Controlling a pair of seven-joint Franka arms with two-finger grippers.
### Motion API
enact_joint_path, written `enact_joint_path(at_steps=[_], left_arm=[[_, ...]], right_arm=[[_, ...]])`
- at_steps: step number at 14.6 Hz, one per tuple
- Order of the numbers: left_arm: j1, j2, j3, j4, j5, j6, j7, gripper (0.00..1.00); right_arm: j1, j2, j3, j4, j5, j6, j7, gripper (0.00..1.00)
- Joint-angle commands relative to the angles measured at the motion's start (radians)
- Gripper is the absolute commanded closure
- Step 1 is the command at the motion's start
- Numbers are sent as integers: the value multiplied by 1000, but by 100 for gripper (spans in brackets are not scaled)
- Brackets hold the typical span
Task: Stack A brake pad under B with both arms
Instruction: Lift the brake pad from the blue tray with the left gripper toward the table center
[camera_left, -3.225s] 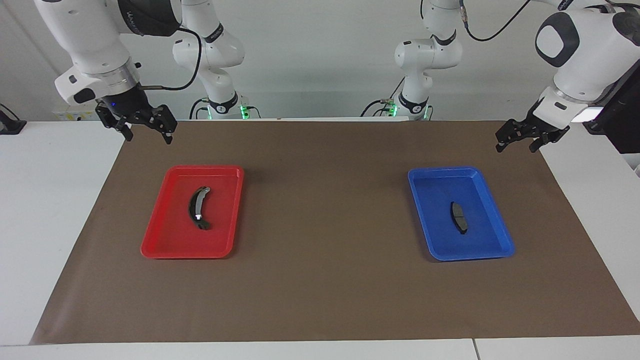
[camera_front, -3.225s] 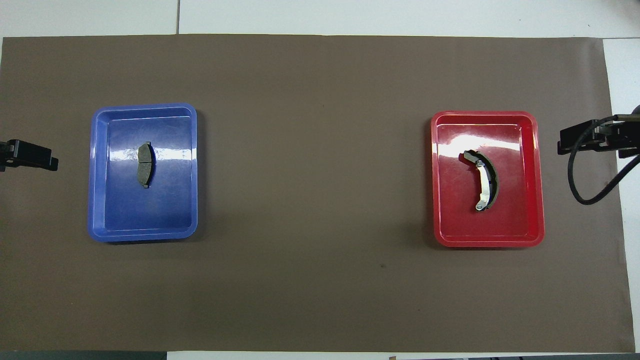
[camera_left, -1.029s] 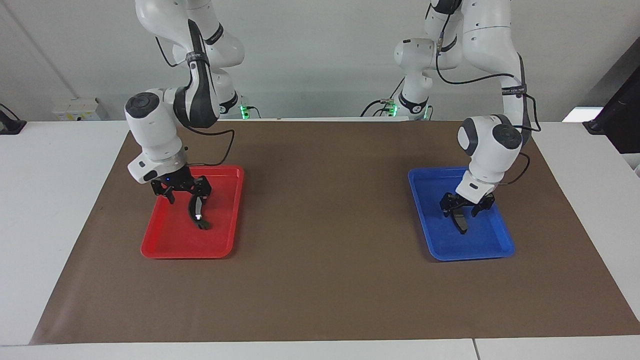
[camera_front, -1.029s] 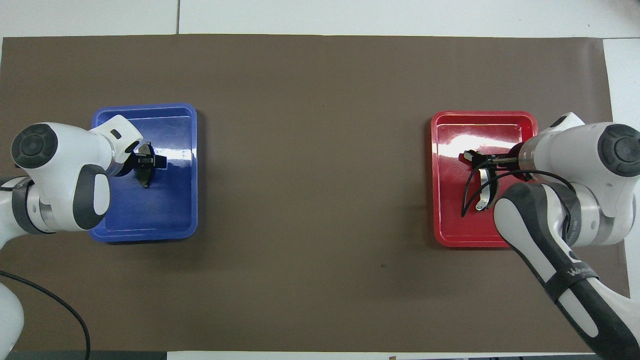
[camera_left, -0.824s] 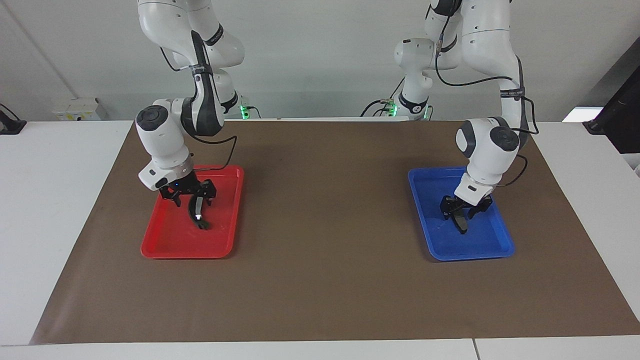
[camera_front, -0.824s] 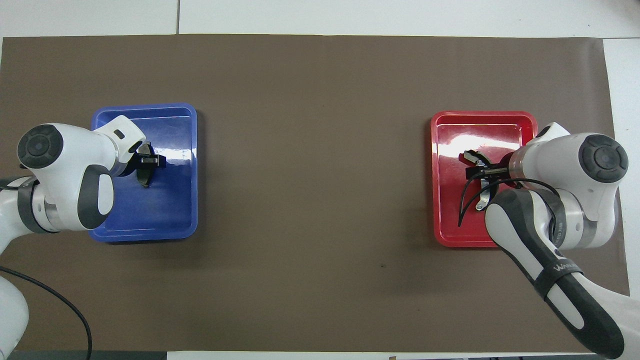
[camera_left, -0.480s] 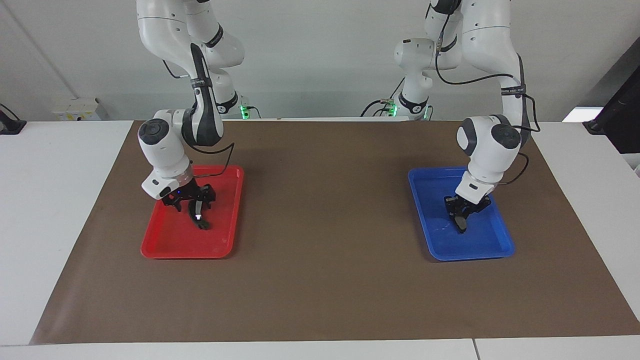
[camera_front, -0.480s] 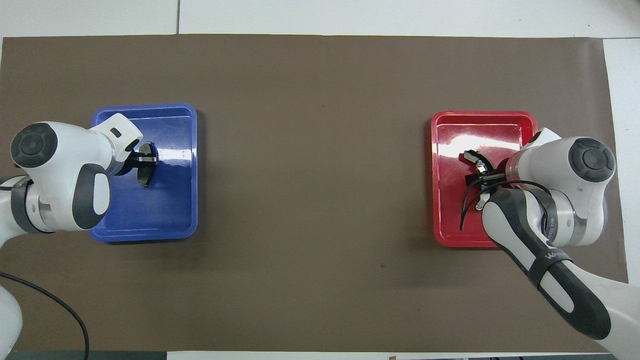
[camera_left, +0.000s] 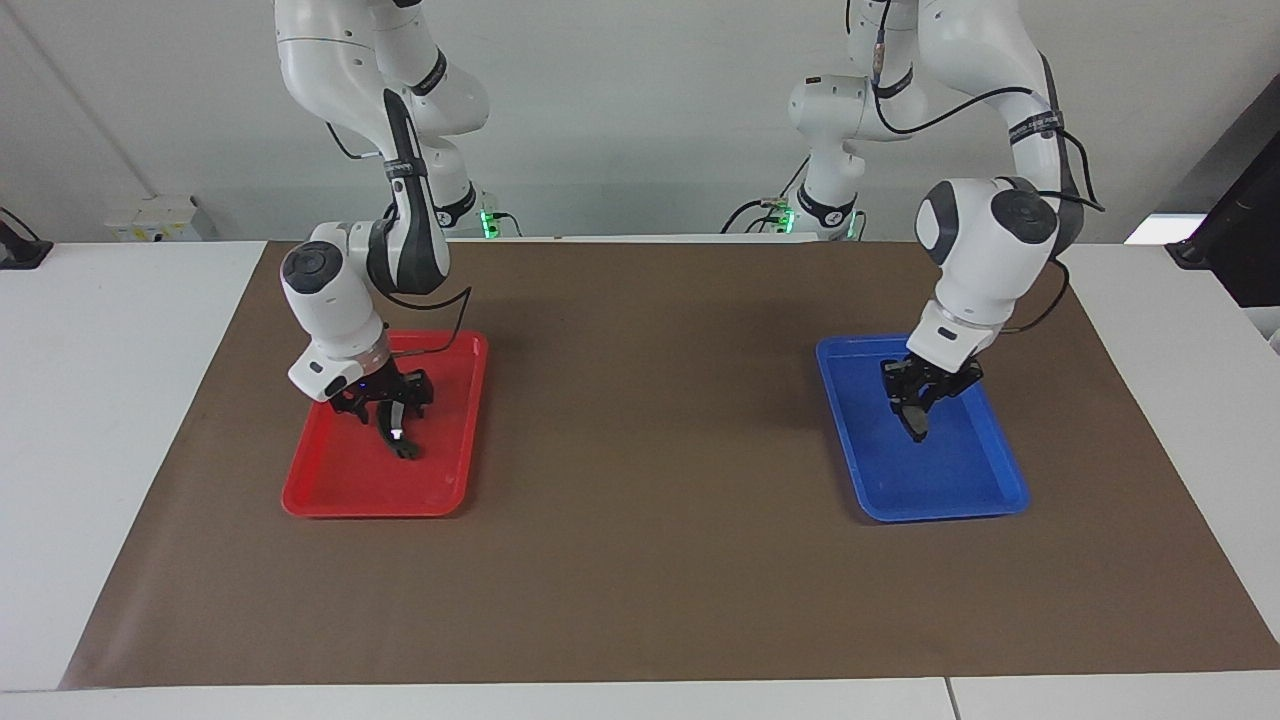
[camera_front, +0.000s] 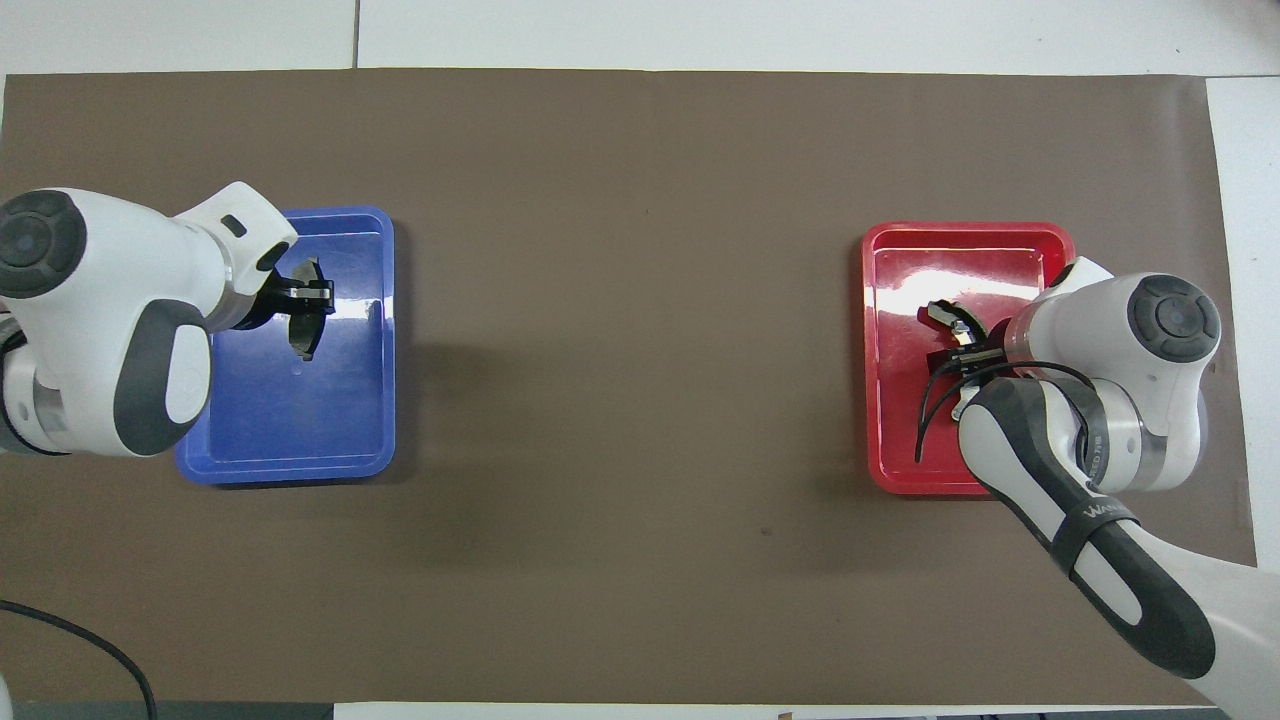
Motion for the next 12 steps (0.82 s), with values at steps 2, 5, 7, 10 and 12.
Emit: enact_joint_path(at_steps=[2,5,7,10,12], left_arm=[[-196,54,14,4,7,60,-207,91],[-321,100,16,34,7,86,-315,90],[-400,208,16,129,7,89,-420,86],[-457,285,16,194,7,115,-456,81],[-490,351,14,244,6,137,-458,79]], right_arm=[[-4,-14,3,14,22,-25,-34,41],[-4,-14,3,41,22,-65,-33,88],[-4,-14,3,43,22,-69,-30,100],[-1,-16,3,70,22,-86,-23,100],[-1,-19,4,132,22,-169,-28,99]])
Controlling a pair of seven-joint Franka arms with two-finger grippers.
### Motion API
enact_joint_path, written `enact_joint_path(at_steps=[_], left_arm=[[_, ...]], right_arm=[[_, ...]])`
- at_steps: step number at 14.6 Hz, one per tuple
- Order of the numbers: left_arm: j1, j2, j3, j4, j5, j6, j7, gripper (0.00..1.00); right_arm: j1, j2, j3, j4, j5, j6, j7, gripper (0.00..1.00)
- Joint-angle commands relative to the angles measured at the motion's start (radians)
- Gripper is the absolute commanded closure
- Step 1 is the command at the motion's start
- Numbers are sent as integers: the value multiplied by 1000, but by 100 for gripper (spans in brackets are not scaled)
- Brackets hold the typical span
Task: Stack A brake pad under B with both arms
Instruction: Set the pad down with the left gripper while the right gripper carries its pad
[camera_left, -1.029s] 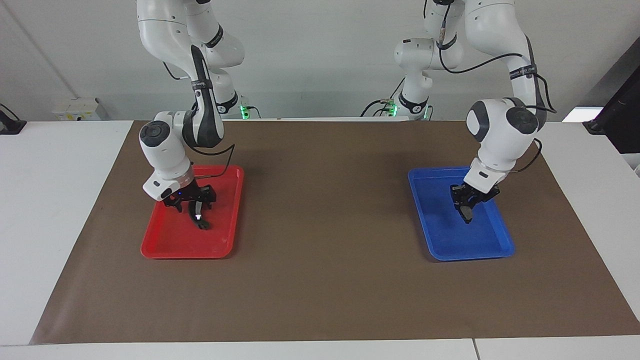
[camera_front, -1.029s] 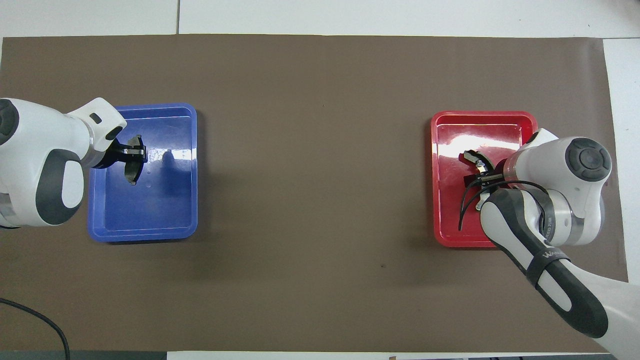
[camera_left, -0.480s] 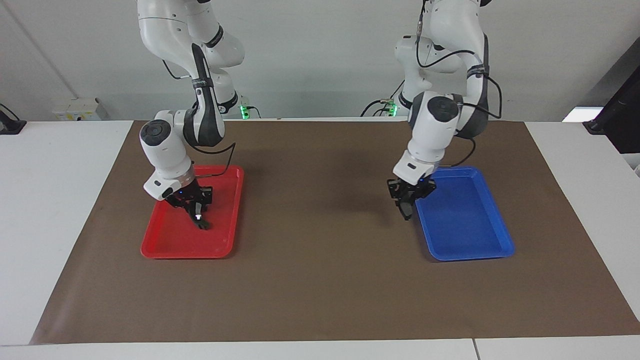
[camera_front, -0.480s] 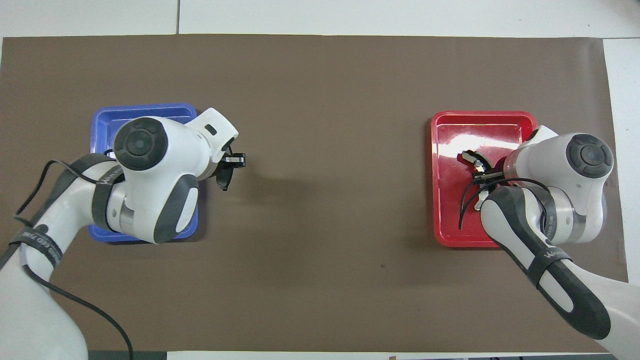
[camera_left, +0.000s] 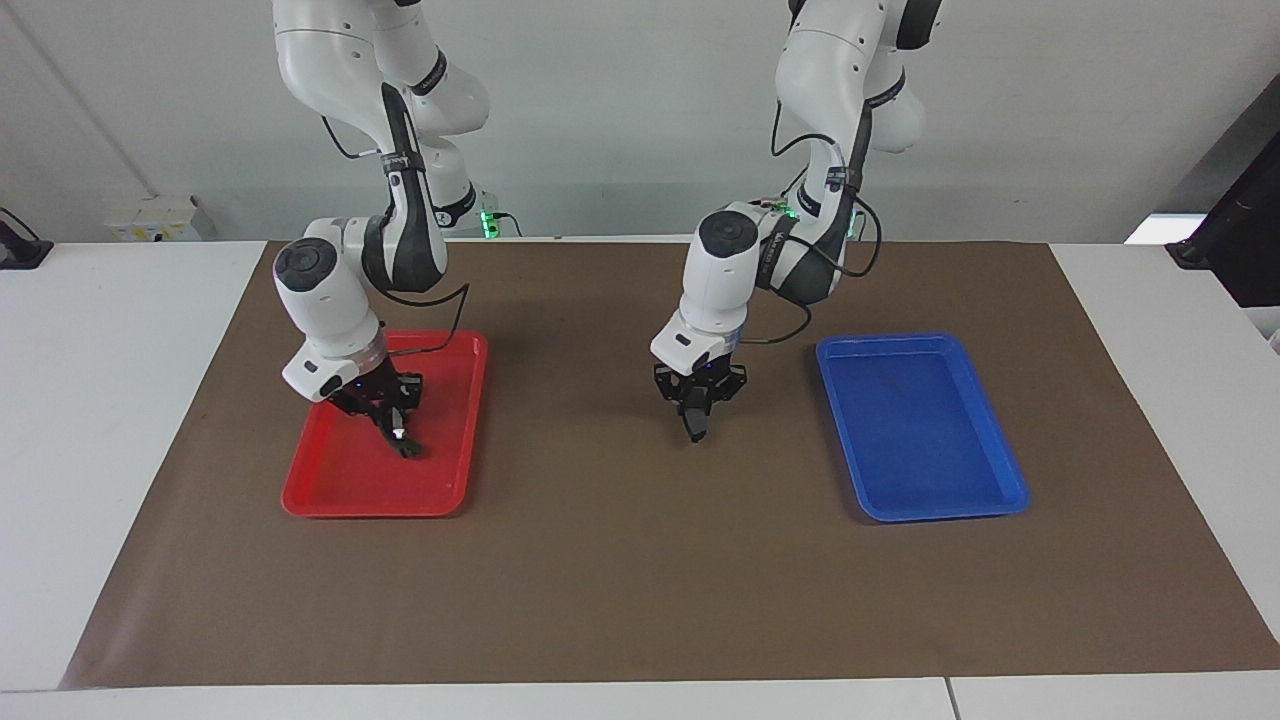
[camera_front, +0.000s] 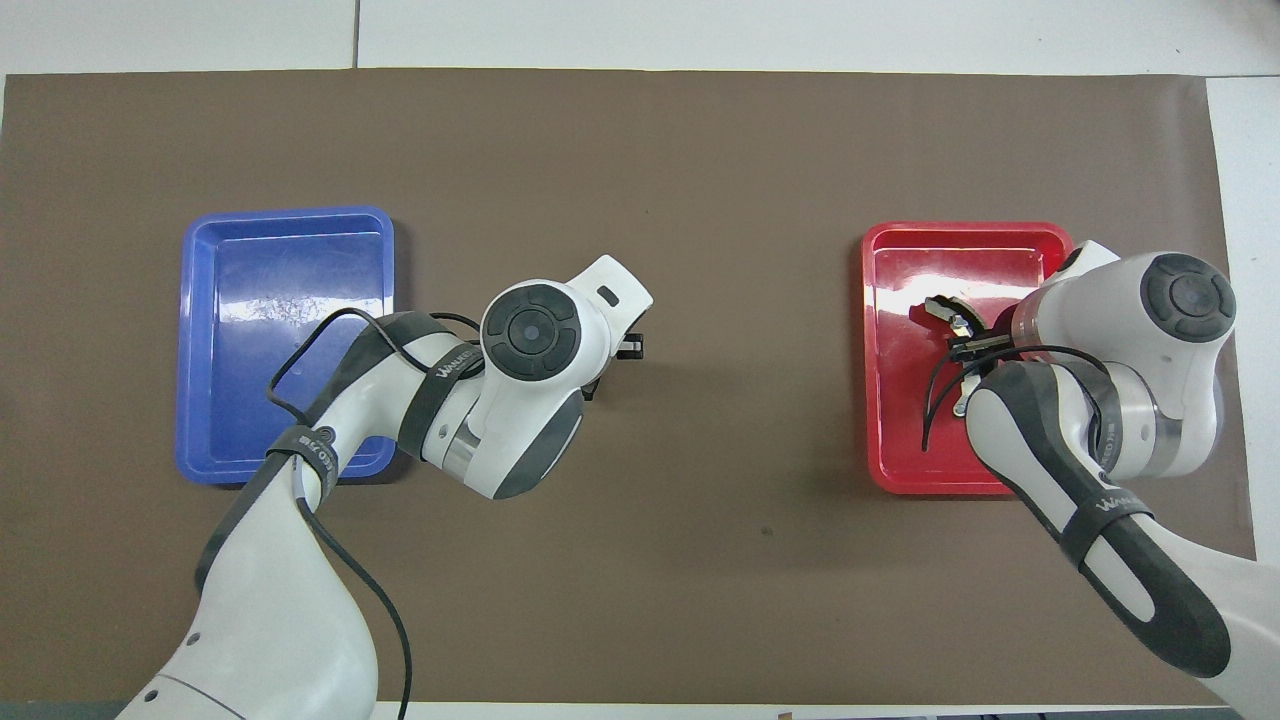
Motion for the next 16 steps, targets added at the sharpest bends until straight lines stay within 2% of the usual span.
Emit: enact_joint_path(at_steps=[1,2,4,5,6,9,12,14,16], left_arm=[[-36,87,17,88,4,25,-20,73],[-38,85,15,88,4,25,-27,60],[-38,87,15,77,1,30,-28,19],[-38,87,15,73,1,27,-26,6],[-36,85,15,70,1,25,-20,2],[-21,47,21,65,4,-1,-12,2],[60,-95,26,-14,4,-58,101,2],[138,-192,26,-56,4,-143,191,2],[221,-237,26,-53,5,-235,282,2]], right_arm=[[-1,-15,15,96,22,-117,-25,99],[-1,-12,34,128,22,-147,-23,99],[11,-6,58,156,22,-162,-20,100],[25,-6,58,161,22,-164,-11,100],[48,-3,58,170,22,-170,28,100],[128,5,58,194,20,-179,145,100],[211,55,59,269,22,-217,278,100],[269,93,59,315,22,-216,352,100],[341,152,59,386,41,-216,482,100]])
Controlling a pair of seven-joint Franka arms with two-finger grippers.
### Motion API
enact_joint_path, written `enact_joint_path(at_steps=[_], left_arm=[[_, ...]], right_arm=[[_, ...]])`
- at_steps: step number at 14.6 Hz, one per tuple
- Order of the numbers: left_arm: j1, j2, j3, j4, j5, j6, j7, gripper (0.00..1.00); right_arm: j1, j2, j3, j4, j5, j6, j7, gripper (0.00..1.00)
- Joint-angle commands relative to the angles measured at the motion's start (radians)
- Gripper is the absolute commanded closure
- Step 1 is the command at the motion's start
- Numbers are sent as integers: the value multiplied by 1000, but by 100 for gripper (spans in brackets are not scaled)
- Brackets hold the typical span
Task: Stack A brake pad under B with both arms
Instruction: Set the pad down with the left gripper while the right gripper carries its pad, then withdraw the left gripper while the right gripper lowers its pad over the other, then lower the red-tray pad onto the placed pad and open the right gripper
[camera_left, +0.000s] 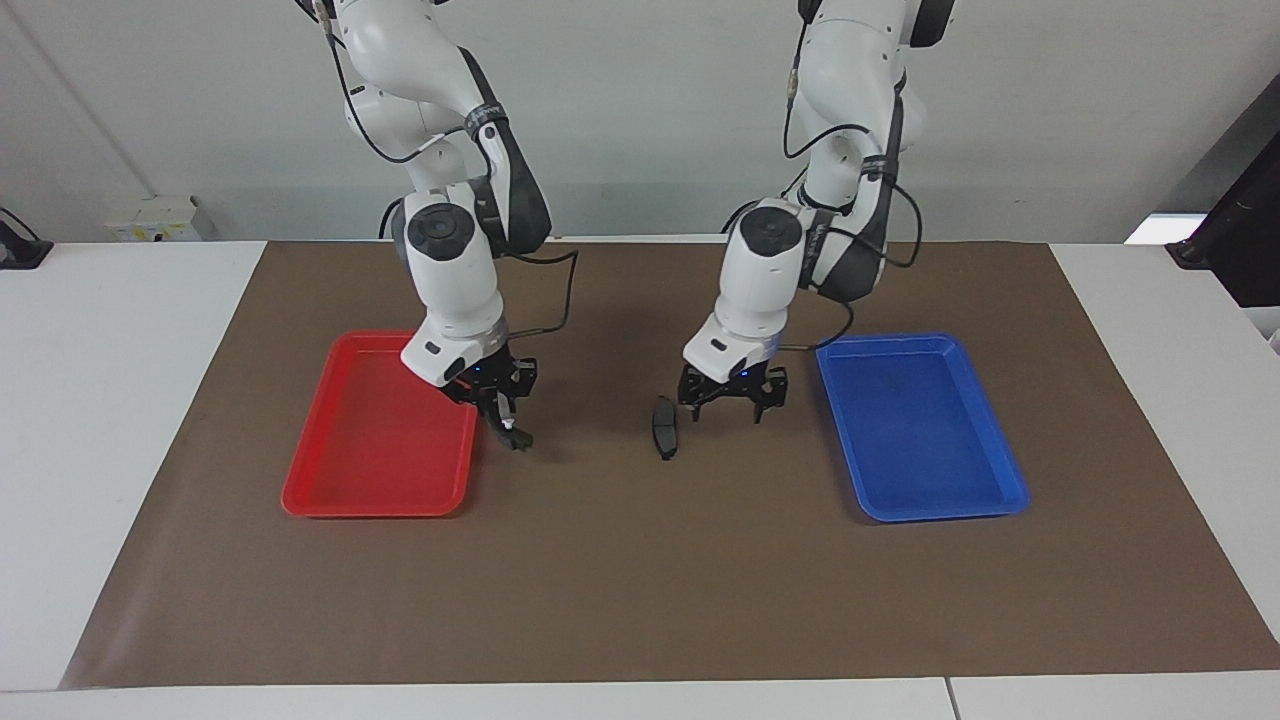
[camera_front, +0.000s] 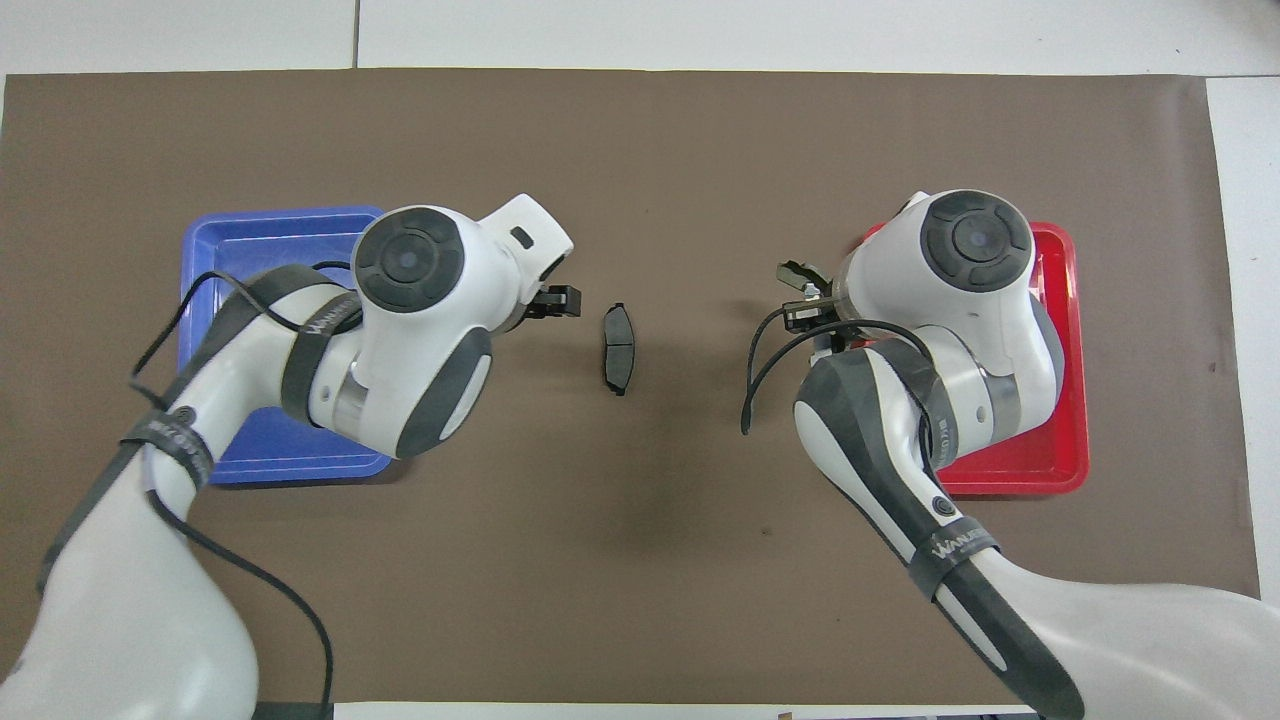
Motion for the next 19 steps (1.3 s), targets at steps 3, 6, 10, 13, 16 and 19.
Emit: enact_joint_path(at_steps=[3,6,10,13,16,19], left_arm=[[219,-150,-9,-64,3,-126,229,2],[345,-198,-9,-59,3,-224,374,2],[492,-265,-7,-44,3,-303,510,2],[531,-267,-7,35,5,-401,525,2],[537,-252,-3,141,7,-500,527,2],[564,-236,-3,192,7,-556,528,2]], right_arm=[[142,166,-1,200,31,1,214,100],[206,215,-1,226,31,44,311,100],[248,234,-1,217,30,92,327,100],[249,245,-1,212,19,141,322,100],[271,269,-1,214,14,164,319,100],[269,271,-1,214,13,164,311,100]])
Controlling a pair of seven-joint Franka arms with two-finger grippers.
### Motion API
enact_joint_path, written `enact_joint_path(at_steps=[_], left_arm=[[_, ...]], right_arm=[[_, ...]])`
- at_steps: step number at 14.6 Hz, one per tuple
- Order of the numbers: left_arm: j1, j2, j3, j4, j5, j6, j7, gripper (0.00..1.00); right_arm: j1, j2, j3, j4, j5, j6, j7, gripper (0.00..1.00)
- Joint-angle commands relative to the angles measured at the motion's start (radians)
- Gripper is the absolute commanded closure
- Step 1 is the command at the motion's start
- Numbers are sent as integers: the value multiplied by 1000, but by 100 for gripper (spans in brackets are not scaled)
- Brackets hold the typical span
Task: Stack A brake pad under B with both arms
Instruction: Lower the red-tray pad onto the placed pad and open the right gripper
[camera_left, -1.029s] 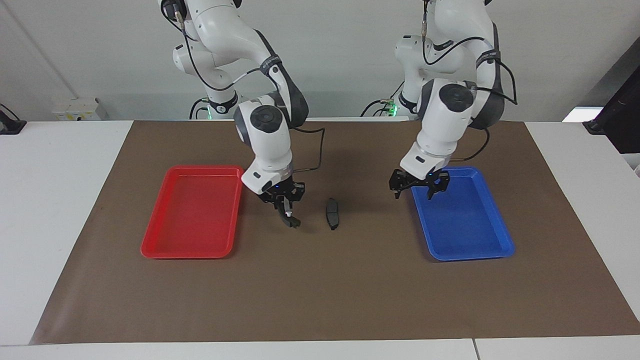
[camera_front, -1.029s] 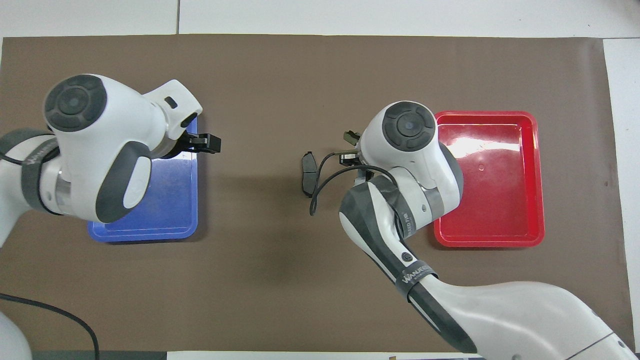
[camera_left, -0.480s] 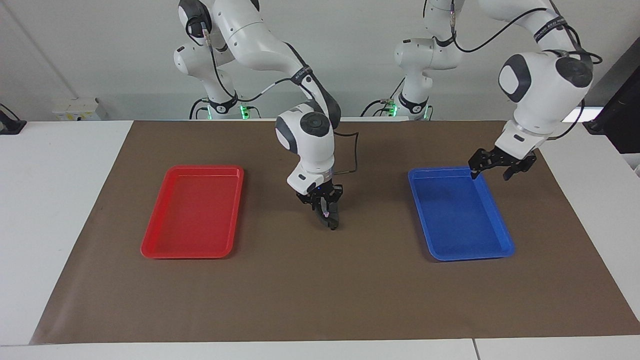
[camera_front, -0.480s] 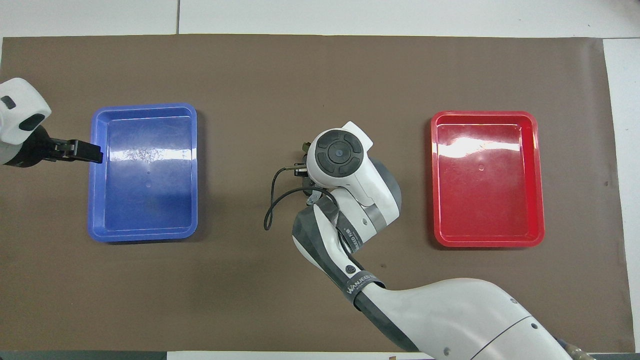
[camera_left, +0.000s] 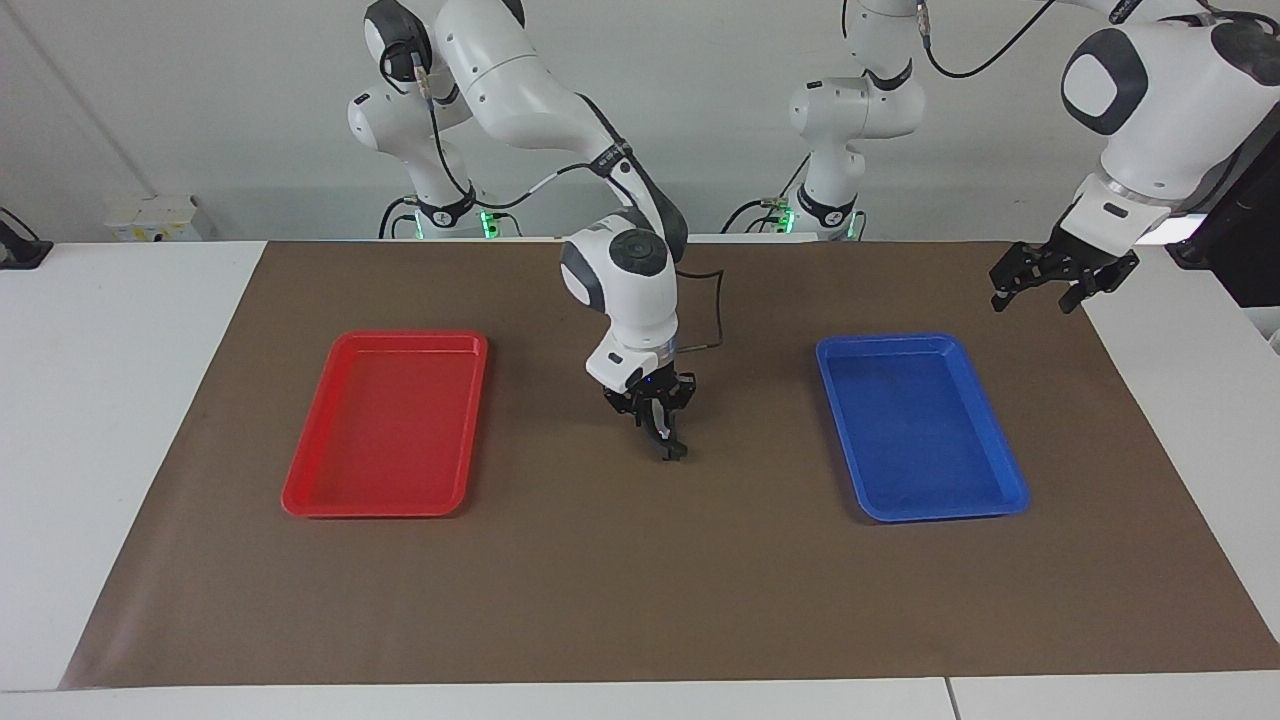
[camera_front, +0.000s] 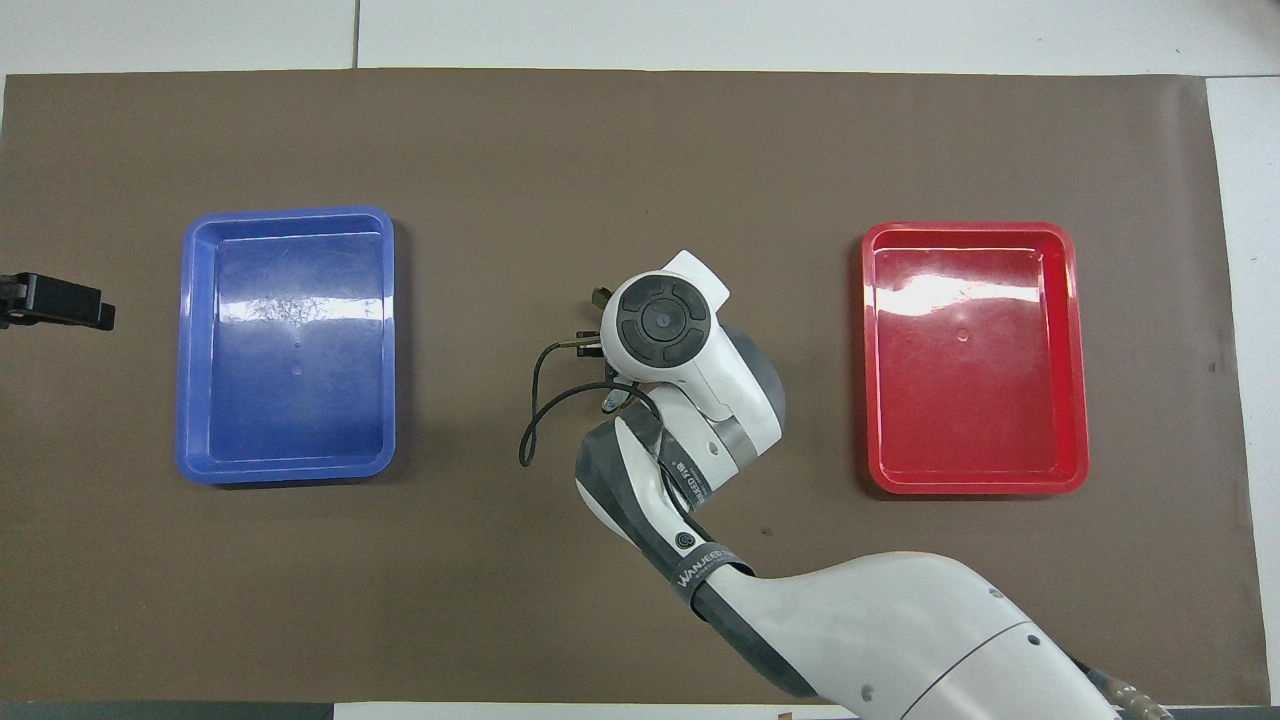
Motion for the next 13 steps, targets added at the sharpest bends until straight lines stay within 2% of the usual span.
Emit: enact_joint_path(at_steps=[1,13], left_arm=[[27,27,-8,47,6,-54,7,2],[25,19,-8,27,6,-40,6,2]], right_arm=[[-4,5,0,16,-5,12,-8,100],[-4,6,0,-18,-5,86,-16,99]])
